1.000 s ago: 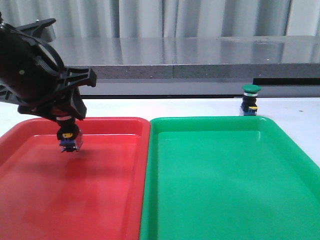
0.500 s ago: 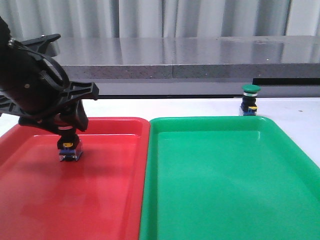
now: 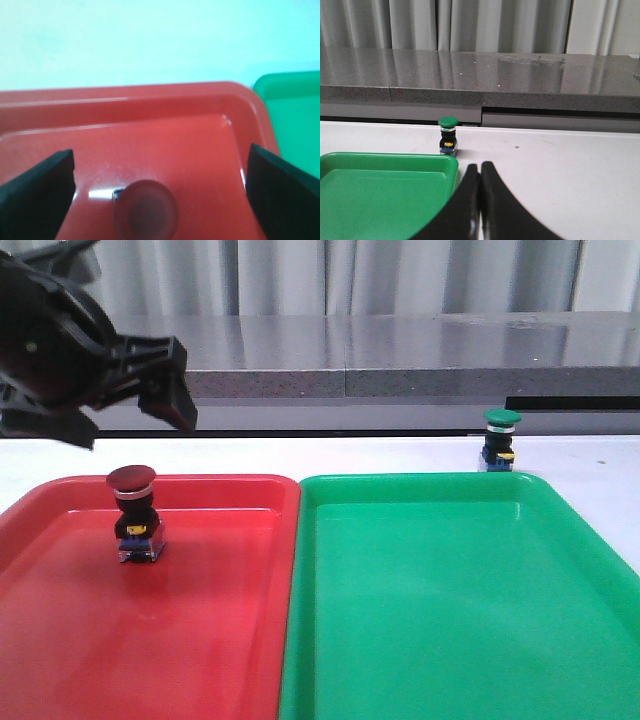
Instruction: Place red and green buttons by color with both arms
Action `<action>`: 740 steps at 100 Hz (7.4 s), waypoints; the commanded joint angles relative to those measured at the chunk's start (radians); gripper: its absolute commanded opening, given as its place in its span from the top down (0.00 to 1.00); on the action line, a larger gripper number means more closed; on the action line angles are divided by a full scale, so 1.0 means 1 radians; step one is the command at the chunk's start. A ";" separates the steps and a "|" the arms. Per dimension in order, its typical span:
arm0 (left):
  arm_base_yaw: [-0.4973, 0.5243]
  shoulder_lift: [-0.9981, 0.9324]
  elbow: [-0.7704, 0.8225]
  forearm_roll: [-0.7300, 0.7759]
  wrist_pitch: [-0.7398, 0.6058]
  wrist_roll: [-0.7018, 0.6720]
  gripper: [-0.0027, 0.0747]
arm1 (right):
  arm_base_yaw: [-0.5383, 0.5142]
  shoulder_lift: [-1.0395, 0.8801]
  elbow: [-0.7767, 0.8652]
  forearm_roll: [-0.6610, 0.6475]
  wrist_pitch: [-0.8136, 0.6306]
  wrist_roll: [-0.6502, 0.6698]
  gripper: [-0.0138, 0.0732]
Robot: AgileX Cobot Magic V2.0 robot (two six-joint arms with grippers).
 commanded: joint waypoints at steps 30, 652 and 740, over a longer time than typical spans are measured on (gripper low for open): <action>0.162 -0.351 0.062 0.106 -0.138 -0.001 0.14 | -0.006 -0.017 -0.016 0.002 -0.091 -0.001 0.92; 0.245 -1.655 0.975 0.326 -0.109 0.003 0.99 | 0.056 1.361 -1.182 0.118 0.525 -0.036 0.09; 0.245 -1.655 0.975 0.326 -0.109 0.003 0.99 | 0.099 2.039 -1.790 0.117 0.651 -0.028 0.09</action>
